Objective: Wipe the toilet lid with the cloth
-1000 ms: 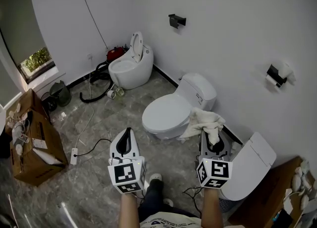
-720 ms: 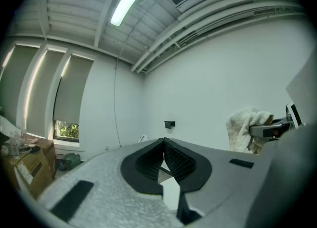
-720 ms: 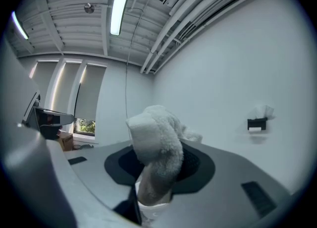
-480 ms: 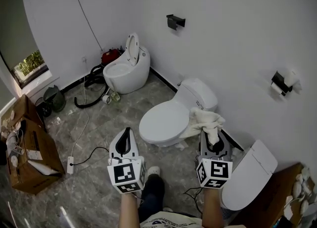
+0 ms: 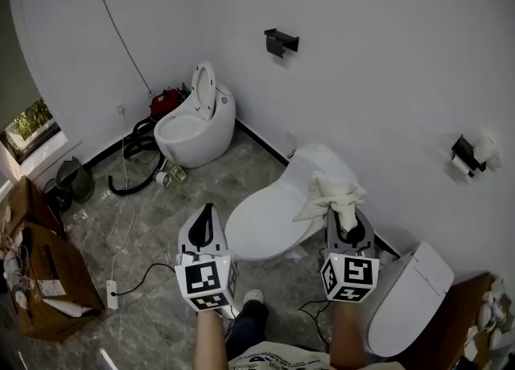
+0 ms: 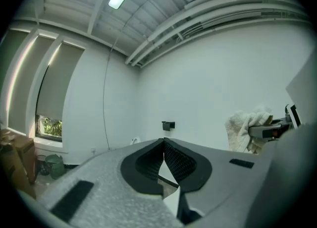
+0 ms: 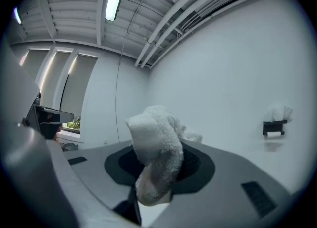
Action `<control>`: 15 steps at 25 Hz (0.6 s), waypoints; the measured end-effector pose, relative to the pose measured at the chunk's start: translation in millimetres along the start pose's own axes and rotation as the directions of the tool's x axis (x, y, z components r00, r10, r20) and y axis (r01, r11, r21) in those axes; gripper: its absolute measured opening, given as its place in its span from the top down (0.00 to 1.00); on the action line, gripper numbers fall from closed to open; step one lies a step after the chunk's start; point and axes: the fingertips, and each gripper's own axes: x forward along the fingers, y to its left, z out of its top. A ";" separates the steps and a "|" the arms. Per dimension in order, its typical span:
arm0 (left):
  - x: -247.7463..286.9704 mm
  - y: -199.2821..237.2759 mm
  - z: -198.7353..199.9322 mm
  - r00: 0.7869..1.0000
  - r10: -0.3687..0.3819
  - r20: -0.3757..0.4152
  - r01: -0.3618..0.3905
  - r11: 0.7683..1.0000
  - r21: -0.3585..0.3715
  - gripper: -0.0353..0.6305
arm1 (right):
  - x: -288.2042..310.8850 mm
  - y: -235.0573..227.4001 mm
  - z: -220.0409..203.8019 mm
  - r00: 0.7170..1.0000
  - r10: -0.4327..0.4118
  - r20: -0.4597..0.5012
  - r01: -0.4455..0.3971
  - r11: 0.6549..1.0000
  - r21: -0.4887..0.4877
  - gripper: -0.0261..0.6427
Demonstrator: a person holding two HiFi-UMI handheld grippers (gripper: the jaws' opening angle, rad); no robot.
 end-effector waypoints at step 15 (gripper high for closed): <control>116.3 71.6 -18.6 0.998 0.027 -0.056 -0.029 0.999 -0.037 0.94 | 133.5 42.8 -12.0 0.997 0.028 -0.067 -0.029 0.999 -0.016 0.77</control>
